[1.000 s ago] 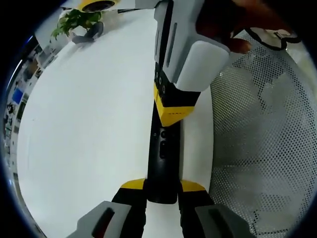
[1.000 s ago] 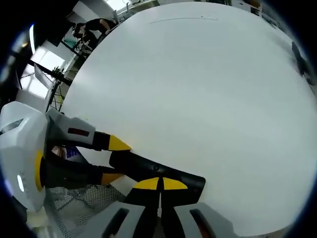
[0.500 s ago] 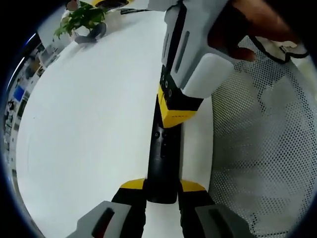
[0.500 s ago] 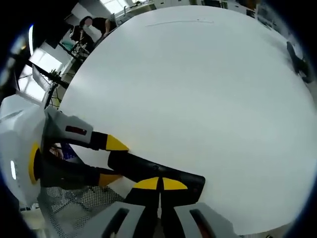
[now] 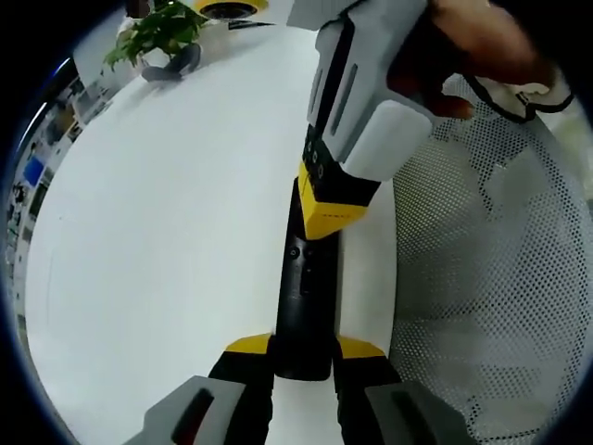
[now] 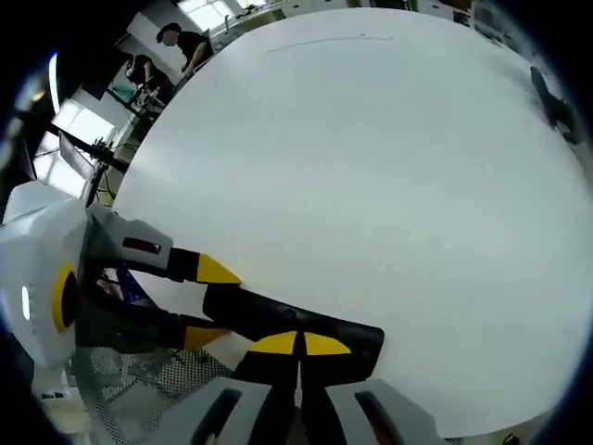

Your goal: Press the specified remote control buttons in sequence, fully releasing each button before pressing the next.

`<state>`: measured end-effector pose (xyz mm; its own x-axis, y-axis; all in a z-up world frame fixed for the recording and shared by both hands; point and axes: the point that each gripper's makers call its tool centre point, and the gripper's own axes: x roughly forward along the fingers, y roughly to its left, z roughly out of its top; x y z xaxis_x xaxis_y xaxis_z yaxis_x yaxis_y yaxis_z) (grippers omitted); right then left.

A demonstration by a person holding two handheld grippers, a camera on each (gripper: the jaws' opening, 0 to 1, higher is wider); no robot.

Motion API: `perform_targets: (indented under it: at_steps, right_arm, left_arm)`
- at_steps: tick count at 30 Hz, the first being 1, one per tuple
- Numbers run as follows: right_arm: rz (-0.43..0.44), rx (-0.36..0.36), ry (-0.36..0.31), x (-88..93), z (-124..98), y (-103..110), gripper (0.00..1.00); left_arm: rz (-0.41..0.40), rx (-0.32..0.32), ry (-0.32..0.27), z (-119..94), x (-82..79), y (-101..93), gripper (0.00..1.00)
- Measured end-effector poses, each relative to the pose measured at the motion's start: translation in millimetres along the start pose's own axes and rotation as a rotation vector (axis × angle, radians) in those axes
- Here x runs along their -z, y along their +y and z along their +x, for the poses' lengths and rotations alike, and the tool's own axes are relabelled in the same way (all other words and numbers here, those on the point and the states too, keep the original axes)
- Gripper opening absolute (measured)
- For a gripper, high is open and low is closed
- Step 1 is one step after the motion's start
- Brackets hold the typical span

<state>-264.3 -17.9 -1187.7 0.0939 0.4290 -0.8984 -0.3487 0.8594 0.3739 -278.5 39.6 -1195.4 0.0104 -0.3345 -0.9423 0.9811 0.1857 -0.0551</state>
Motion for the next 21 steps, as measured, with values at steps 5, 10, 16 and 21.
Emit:
perform_targets:
  at_steps: [5, 10, 16, 21]
  right_arm:
    - [0.006, -0.020, 0.001, 1.4, -1.7, 1.2, 0.00]
    - [0.021, -0.027, -0.002, 2.5, -3.4, 2.8, 0.00]
    - [-0.016, -0.018, 0.004, 1.4, -2.7, 3.0, 0.00]
    - [-0.025, -0.021, 0.018, 4.1, -3.8, 2.7, 0.00]
  left_arm:
    - [0.011, -0.006, 0.012, -0.1, -0.3, -0.6, 0.24]
    - [0.018, -0.013, 0.020, -0.5, -0.1, 0.0, 0.24]
    - [0.023, -0.018, 0.031, -0.5, -0.2, 0.0, 0.24]
    - [0.024, -0.022, 0.029, -0.6, -0.2, 0.2, 0.24]
